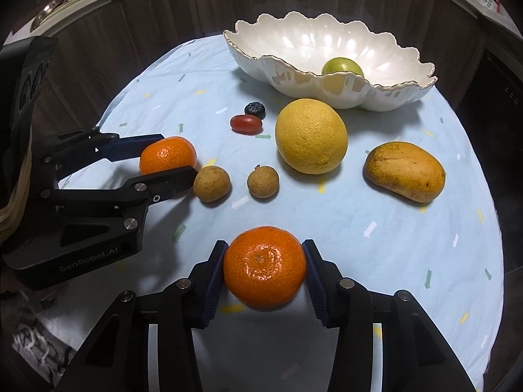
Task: Organize fruits
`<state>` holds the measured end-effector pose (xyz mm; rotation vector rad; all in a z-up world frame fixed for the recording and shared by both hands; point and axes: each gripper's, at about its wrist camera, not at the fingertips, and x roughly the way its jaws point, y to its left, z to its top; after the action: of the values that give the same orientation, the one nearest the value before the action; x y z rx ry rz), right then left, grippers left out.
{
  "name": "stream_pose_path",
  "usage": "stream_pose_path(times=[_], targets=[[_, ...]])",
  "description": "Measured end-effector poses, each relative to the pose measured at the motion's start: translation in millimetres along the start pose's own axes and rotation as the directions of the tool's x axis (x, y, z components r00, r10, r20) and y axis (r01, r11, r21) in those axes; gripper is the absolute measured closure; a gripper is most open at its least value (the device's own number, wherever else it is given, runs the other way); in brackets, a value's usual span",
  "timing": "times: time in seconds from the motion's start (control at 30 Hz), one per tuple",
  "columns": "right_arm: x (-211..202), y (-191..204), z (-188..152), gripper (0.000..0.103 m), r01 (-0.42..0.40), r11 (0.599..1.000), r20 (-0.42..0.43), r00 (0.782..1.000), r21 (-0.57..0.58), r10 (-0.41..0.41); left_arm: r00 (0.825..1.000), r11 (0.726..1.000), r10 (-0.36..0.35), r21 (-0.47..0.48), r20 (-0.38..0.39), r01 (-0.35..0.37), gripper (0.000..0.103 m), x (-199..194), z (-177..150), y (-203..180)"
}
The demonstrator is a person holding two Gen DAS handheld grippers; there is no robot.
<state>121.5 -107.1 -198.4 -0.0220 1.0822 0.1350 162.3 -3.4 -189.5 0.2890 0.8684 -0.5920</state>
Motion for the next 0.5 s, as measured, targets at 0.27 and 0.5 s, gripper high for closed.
stream_pose_path(times=[0.27, 0.5], targets=[[-5.1, -2.4, 1.2, 0.058, 0.011, 1.000, 0.013, 1.000, 0.006, -0.011, 1.000, 1.000, 0.026, -0.017, -0.003, -0.026, 0.058, -6.3, -2.9, -1.6], [-15.6, -3.5, 3.0, 0.058, 0.009, 1.000, 0.044, 0.999, 0.008, -0.010, 0.998, 0.998, 0.055, -0.037, 0.002, -0.055, 0.058, -20.1, -4.4, -4.4]])
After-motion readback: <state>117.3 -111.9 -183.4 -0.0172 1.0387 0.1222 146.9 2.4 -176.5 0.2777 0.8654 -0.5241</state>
